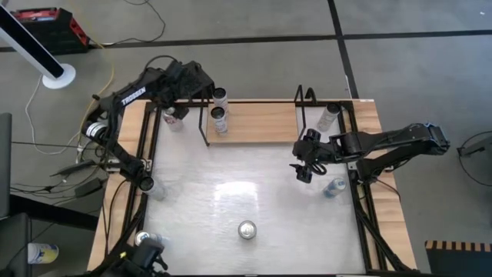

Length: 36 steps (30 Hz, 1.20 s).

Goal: Place canned beverage on shelf
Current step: Put the top red-silver soda can on the shelf

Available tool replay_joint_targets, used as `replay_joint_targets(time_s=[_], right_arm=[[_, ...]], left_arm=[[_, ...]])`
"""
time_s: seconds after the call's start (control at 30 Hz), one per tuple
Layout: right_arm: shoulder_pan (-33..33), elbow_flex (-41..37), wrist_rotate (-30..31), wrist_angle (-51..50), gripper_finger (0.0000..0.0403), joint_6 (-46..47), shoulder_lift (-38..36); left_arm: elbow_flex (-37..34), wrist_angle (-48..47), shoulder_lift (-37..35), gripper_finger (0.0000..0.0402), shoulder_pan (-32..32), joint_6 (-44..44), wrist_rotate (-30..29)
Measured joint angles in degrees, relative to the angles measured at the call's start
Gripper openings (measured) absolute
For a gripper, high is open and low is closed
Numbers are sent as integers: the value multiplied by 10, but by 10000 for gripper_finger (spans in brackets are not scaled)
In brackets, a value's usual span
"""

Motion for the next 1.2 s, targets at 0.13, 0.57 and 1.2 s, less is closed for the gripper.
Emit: replay_joint_targets(time_s=[0.13, 0.57, 1.2], right_arm=[[0, 0, 0, 0, 347, 0, 0], [0, 0, 0, 0, 347, 0, 0], [0, 0, 1, 36, 347, -2, 0]], left_arm=[[0, -3, 15, 330, 0, 3, 6], [0, -42, 19, 292, 0, 26, 20], [-1, -51, -68, 284, -29, 55, 62]])
